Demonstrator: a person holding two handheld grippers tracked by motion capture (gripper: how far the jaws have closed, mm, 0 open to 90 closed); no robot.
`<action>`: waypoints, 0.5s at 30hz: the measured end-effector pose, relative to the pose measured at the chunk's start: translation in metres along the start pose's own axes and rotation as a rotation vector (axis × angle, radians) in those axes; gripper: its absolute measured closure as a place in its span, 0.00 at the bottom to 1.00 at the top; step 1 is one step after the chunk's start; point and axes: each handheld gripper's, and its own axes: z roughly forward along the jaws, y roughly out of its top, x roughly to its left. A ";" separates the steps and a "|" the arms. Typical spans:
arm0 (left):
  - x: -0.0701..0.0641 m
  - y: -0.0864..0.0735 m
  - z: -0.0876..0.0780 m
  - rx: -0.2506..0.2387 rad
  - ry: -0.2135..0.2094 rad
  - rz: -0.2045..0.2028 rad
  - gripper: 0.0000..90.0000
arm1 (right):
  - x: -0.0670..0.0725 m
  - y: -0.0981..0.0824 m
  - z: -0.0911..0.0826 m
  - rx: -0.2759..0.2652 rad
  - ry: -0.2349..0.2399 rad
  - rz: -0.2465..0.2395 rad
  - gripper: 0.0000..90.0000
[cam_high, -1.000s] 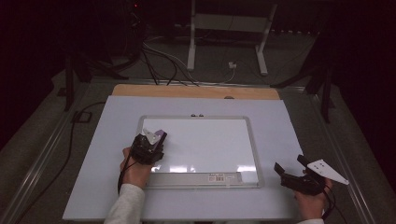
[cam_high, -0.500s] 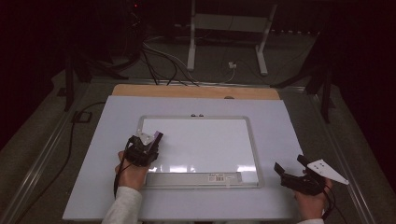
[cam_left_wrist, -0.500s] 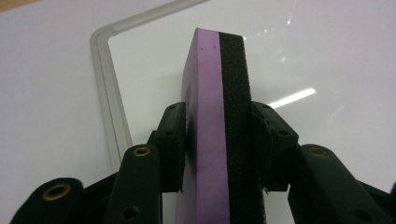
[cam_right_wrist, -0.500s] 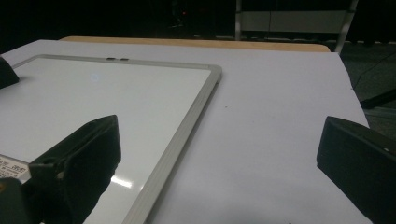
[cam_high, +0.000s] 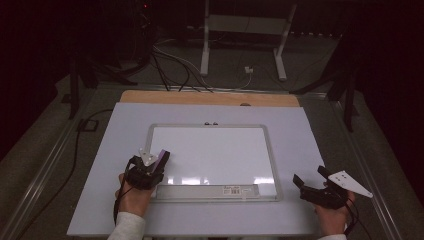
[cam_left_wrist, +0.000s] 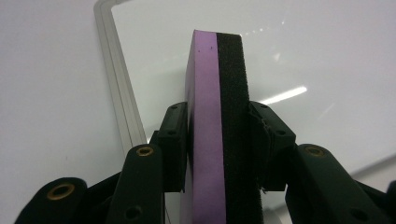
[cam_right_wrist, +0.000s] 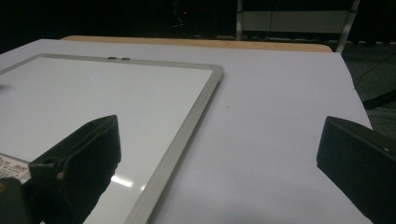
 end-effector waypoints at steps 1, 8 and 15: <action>0.000 -0.001 -0.001 0.001 0.001 0.001 0.69 | 0.000 0.000 0.000 0.000 0.000 0.000 0.00; 0.002 -0.010 -0.009 0.000 -0.005 -0.022 0.69 | 0.001 0.000 0.001 0.002 0.002 0.002 0.00; 0.002 -0.014 -0.013 -0.002 -0.011 -0.027 0.69 | 0.001 0.000 0.001 0.003 0.003 -0.002 0.00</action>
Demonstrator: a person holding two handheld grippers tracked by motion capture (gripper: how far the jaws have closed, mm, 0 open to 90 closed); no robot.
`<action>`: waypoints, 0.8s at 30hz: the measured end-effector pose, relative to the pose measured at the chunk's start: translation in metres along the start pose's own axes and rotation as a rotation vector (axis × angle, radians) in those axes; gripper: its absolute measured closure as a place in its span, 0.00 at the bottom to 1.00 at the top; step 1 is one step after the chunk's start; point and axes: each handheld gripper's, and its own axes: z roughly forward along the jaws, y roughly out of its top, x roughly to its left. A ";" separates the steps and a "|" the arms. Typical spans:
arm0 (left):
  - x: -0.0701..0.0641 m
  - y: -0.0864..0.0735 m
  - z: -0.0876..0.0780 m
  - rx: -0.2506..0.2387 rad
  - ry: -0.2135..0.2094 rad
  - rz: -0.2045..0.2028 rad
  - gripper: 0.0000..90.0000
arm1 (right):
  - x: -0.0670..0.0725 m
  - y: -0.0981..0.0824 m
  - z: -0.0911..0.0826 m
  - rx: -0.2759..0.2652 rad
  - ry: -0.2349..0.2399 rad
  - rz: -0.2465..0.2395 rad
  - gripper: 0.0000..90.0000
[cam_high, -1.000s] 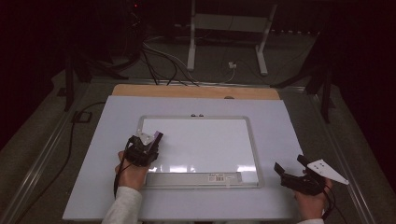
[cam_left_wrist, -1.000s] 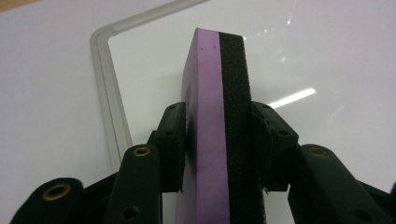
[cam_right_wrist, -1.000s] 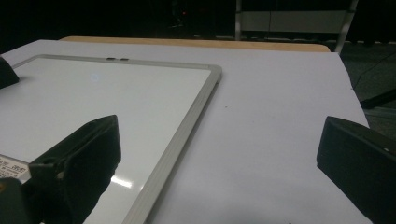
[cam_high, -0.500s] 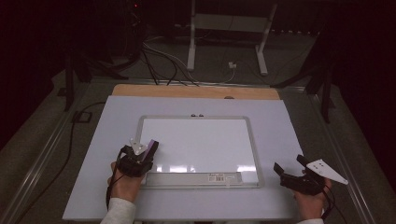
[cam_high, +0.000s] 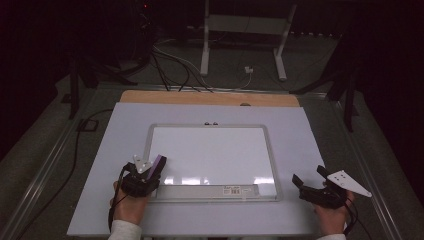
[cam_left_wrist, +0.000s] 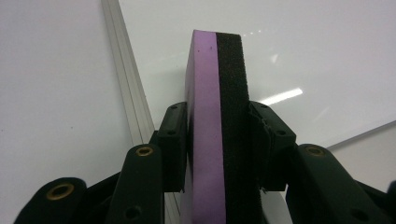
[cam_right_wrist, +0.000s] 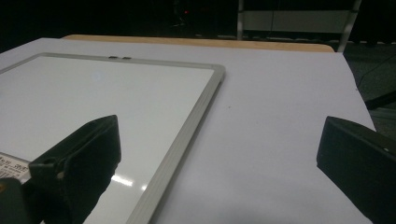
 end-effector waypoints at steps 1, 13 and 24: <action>0.000 -0.001 -0.001 -0.002 -0.001 -0.004 0.69 | 0.000 0.000 0.000 0.000 0.000 0.000 0.00; -0.001 -0.009 -0.006 -0.012 -0.030 -0.025 0.68 | 0.001 0.001 0.003 0.003 0.006 -0.005 0.00; 0.000 -0.008 0.002 -0.002 -0.015 -0.043 0.60 | 0.002 0.001 0.003 0.001 0.008 -0.007 0.00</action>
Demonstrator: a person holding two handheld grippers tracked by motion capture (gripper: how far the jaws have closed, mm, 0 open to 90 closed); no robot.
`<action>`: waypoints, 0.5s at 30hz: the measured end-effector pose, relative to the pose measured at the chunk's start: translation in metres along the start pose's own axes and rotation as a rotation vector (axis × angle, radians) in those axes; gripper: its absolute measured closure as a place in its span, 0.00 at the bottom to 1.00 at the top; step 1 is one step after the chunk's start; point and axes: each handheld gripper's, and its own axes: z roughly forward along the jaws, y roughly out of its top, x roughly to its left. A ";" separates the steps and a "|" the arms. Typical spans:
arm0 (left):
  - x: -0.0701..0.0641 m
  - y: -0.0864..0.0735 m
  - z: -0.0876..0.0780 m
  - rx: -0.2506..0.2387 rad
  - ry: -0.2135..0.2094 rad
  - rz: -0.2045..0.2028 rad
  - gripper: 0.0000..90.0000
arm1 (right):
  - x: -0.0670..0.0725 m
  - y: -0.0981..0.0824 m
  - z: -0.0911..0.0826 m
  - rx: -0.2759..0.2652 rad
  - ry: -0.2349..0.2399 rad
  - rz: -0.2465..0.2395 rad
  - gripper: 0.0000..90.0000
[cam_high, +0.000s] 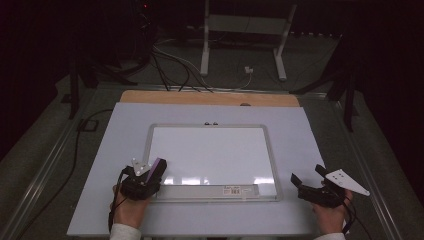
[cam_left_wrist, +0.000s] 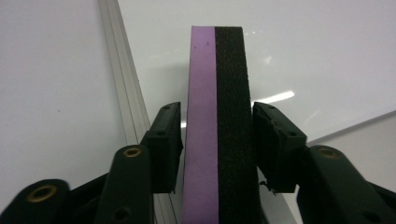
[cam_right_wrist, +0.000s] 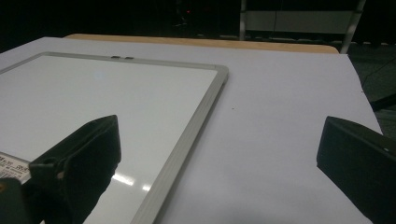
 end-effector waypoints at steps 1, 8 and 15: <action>0.000 0.001 0.000 -0.004 0.008 0.003 0.57 | 0.000 0.000 0.000 -0.001 0.000 0.001 0.00; 0.001 0.008 -0.002 -0.058 0.013 0.003 0.46 | 0.000 0.000 0.000 -0.001 -0.001 0.002 0.00; 0.007 0.018 -0.009 -0.172 -0.047 0.013 0.28 | 0.000 0.000 0.000 0.000 0.000 0.000 0.00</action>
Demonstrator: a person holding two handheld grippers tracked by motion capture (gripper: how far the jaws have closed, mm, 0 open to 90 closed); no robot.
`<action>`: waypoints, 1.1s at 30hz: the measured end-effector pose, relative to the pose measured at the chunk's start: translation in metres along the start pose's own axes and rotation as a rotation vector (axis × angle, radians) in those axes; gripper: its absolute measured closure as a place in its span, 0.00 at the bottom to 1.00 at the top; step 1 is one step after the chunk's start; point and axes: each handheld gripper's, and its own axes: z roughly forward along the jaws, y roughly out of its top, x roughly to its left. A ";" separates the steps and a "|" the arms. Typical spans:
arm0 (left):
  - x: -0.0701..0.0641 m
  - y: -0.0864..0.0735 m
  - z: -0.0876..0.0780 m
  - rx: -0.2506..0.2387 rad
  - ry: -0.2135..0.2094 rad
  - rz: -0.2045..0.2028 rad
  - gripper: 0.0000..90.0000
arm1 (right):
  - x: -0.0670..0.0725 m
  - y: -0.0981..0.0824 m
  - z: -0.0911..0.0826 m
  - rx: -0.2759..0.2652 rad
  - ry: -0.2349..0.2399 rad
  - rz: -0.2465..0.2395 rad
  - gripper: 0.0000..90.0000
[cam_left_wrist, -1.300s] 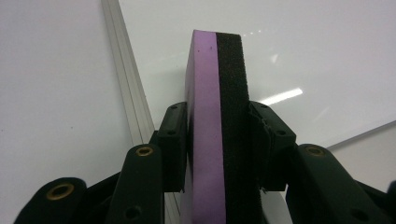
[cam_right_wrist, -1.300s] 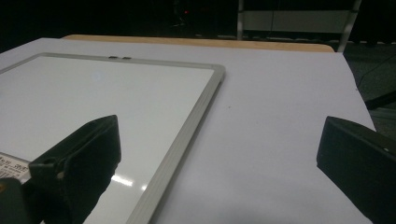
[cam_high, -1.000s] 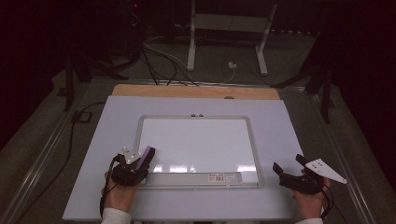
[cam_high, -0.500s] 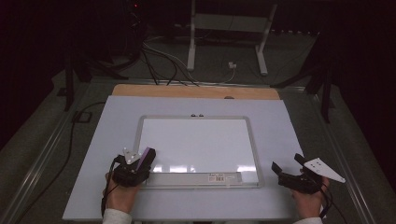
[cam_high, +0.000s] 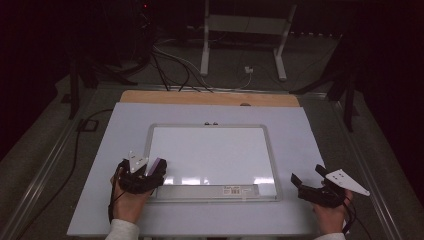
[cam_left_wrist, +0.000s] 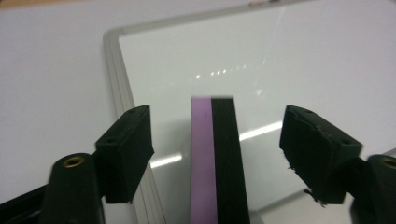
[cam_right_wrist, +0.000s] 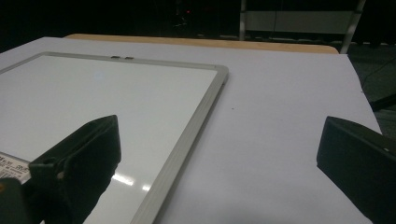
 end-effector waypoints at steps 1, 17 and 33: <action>0.001 0.001 -0.001 -0.016 -0.007 0.003 0.26 | 0.000 0.000 0.000 -0.001 0.000 0.001 0.00; 0.027 0.019 -0.014 -0.174 -0.115 -0.007 0.02 | 0.002 0.000 0.000 -0.005 0.006 -0.012 0.00; 0.056 0.006 -0.026 -0.270 -0.070 0.017 0.01 | 0.007 0.002 0.000 -0.026 0.032 -0.027 0.00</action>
